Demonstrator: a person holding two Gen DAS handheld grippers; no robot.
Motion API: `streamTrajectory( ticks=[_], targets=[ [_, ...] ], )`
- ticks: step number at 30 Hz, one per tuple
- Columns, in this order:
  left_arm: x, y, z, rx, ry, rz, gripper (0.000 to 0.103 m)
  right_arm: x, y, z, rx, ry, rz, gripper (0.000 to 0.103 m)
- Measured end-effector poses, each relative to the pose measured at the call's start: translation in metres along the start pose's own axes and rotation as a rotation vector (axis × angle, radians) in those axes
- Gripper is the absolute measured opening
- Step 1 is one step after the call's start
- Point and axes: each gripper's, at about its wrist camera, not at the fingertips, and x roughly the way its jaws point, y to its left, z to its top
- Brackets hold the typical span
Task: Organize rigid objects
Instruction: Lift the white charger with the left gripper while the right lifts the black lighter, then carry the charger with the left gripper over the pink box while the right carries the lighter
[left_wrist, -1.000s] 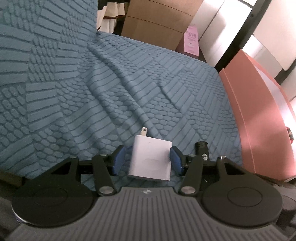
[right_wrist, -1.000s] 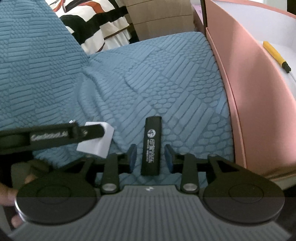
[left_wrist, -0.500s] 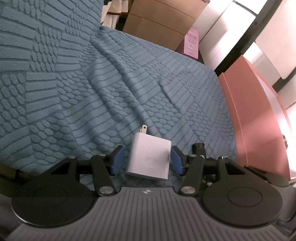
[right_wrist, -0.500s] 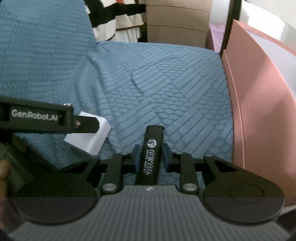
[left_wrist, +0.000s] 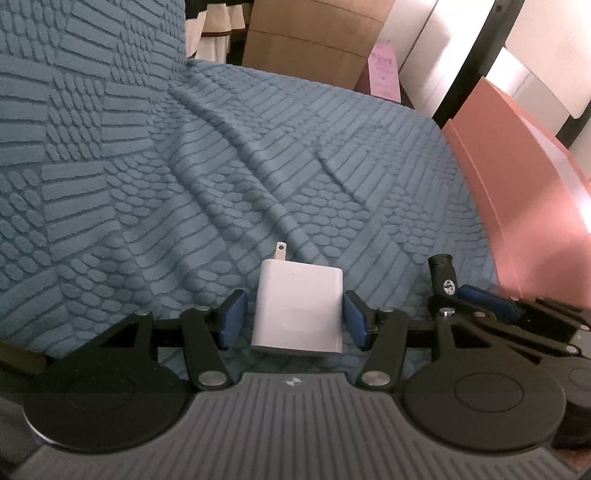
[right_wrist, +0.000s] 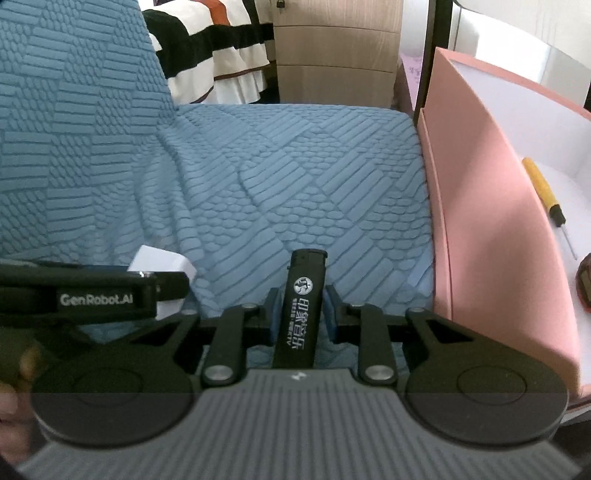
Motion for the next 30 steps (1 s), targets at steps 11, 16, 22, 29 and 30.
streamTrajectory(
  ticks=[11,16,22,29,30],
  targets=[
    [0.0,-0.007,-0.002,0.024,-0.011,0.018,0.057,0.005,-0.003,-0.01,-0.026,0.0,0.003,0.027],
    [-0.016,-0.006,0.003,-0.003,-0.039,0.0,0.057,-0.003,-0.004,-0.002,-0.024,-0.014,0.03,0.027],
    [-0.032,-0.003,0.004,-0.057,-0.048,-0.029,0.057,-0.018,-0.003,0.007,0.011,-0.015,0.088,0.027],
    [-0.061,-0.005,0.007,-0.113,-0.091,-0.03,0.057,-0.046,-0.015,0.021,0.033,-0.026,0.146,0.027],
    [-0.065,-0.005,0.008,-0.123,-0.091,-0.033,0.057,-0.051,-0.017,0.024,0.039,-0.027,0.151,0.027]
  ],
)
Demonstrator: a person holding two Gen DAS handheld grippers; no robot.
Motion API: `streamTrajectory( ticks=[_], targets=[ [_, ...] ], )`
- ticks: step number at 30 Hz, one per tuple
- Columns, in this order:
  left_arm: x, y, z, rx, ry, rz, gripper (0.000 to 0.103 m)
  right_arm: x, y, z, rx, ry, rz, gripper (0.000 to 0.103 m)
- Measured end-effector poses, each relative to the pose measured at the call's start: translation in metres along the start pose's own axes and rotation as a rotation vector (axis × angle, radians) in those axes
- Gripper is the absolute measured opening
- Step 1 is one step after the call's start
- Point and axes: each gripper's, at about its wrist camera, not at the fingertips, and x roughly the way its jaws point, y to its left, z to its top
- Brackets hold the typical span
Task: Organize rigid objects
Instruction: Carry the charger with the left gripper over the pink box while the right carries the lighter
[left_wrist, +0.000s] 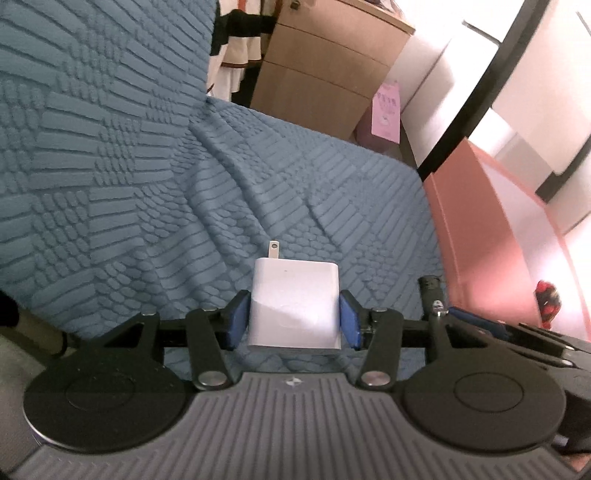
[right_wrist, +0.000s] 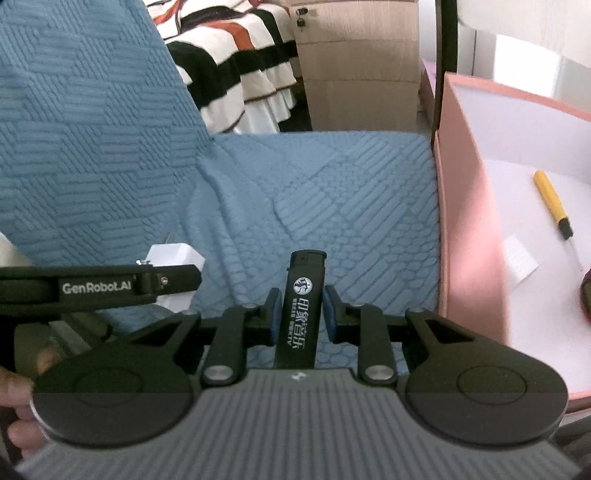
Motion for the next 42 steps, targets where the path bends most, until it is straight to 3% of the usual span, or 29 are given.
streamTrajectory(
  ticks=[10,27,35,42],
  targets=[
    [-0.04,-0.036,0.027,0.03,-0.021,-0.027,0.057,-0.053,-0.01,0.028,0.01,-0.042,0.015,0.027],
    [-0.099,-0.141,0.078,0.103,-0.116,-0.11,0.057,-0.14,-0.053,0.086,0.021,-0.181,0.034,0.027],
    [-0.094,-0.202,0.083,0.147,-0.128,-0.168,0.057,-0.166,-0.095,0.091,0.063,-0.233,-0.004,0.027],
    [-0.064,-0.248,0.069,0.182,-0.099,-0.215,0.057,-0.168,-0.138,0.078,0.116,-0.219,-0.058,0.027]
  ],
)
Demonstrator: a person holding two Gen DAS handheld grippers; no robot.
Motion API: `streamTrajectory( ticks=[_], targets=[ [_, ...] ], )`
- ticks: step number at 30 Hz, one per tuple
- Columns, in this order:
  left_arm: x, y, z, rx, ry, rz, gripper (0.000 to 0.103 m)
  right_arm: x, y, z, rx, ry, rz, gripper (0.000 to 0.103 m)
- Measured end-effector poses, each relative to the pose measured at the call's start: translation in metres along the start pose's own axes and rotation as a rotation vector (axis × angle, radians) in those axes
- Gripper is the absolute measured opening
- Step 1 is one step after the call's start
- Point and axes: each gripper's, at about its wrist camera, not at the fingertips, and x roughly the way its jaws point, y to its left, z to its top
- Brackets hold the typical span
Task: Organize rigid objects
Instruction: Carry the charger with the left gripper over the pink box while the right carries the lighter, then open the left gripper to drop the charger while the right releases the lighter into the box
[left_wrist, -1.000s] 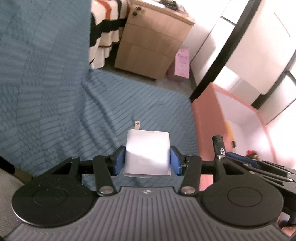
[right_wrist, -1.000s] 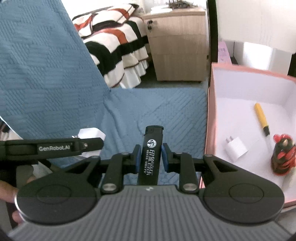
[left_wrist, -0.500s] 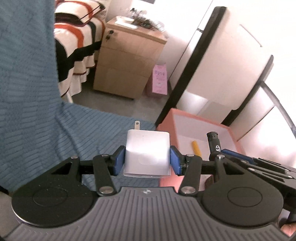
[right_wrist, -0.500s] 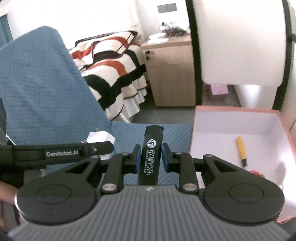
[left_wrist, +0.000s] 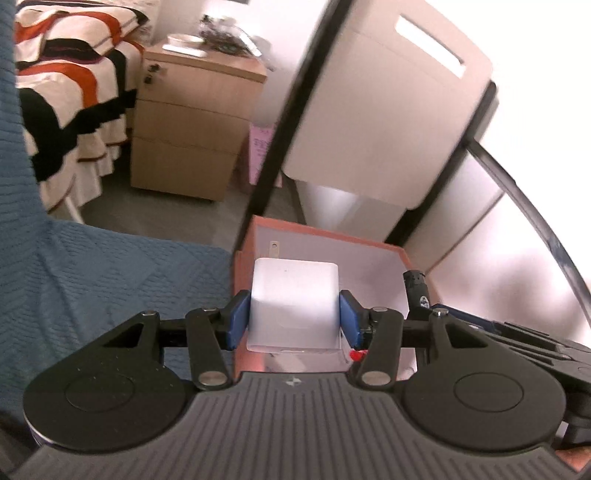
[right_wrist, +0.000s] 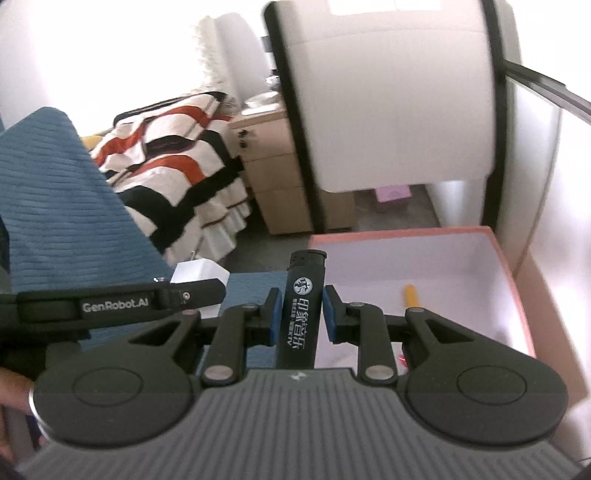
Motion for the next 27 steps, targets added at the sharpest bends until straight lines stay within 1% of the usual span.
streamTrajectory(
  ticks=[5,8,11,14,17,21,27],
  targets=[
    [0.031,-0.018,-0.022,0.031,0.032,-0.024,0.057,0.008,-0.027,-0.017,0.036,0.041,-0.037,0.027],
    [0.05,-0.019,-0.033,0.043,0.061,-0.021,0.057,0.017,-0.041,-0.03,0.066,0.08,-0.05,0.027],
    [0.066,-0.019,-0.045,0.046,0.091,-0.032,0.057,0.026,-0.048,-0.043,0.079,0.114,-0.059,0.027],
    [0.084,-0.024,-0.059,0.077,0.133,-0.046,0.057,0.036,-0.054,-0.056,0.094,0.144,-0.067,0.027],
    [0.098,-0.028,-0.074,0.091,0.171,-0.038,0.057,0.044,-0.059,-0.069,0.1,0.179,-0.083,0.027],
    [0.109,-0.026,-0.088,0.087,0.21,-0.04,0.057,0.046,-0.071,-0.081,0.136,0.205,-0.099,0.027],
    [0.114,-0.027,-0.095,0.108,0.234,-0.058,0.057,0.054,-0.077,-0.095,0.161,0.24,-0.108,0.027]
  ],
)
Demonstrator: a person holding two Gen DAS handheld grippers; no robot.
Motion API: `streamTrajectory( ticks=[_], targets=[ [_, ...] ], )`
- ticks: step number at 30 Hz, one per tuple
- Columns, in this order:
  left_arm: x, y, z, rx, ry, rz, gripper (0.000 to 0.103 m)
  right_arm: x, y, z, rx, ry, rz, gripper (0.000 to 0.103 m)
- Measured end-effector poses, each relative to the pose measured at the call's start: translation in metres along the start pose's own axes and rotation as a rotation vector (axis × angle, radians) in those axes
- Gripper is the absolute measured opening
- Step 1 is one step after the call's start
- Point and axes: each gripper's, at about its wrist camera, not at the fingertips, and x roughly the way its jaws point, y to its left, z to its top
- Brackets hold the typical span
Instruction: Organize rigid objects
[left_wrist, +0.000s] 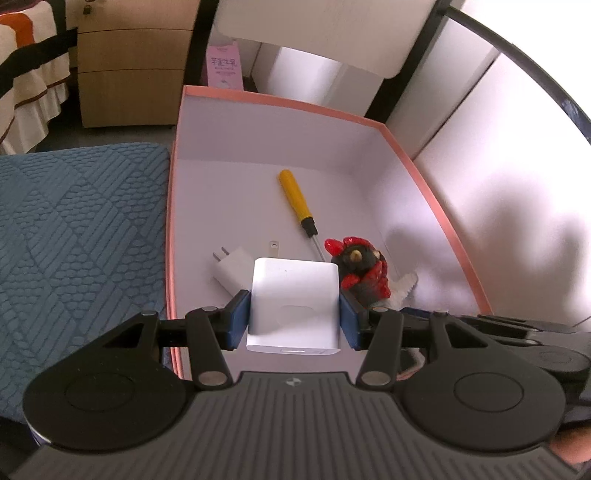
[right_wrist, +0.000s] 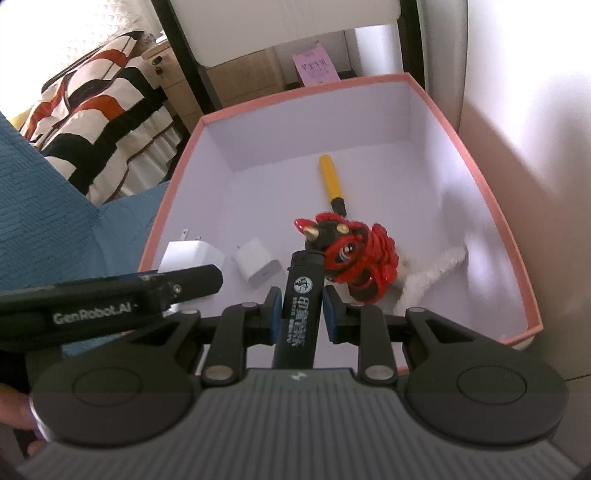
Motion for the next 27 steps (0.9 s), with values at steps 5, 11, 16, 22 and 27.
streamTrajectory(
  ticks=[5,11,16,22,27],
  targets=[
    [-0.004,0.001,0.002,0.002,0.003,-0.015,0.058,0.004,-0.002,-0.005,0.027,0.015,-0.012,0.027],
    [-0.015,0.005,0.01,-0.003,-0.025,-0.033,0.067,-0.005,0.003,0.0,0.016,-0.005,-0.01,0.027],
    [-0.042,-0.001,0.019,0.04,-0.07,-0.004,0.067,-0.027,0.011,0.013,0.012,-0.063,0.008,0.027],
    [-0.099,-0.009,0.035,0.066,-0.187,-0.021,0.067,-0.069,0.027,0.031,-0.002,-0.171,0.037,0.027],
    [-0.14,-0.012,0.038,0.077,-0.273,-0.053,0.067,-0.104,0.037,0.036,-0.01,-0.25,0.049,0.027]
  ],
)
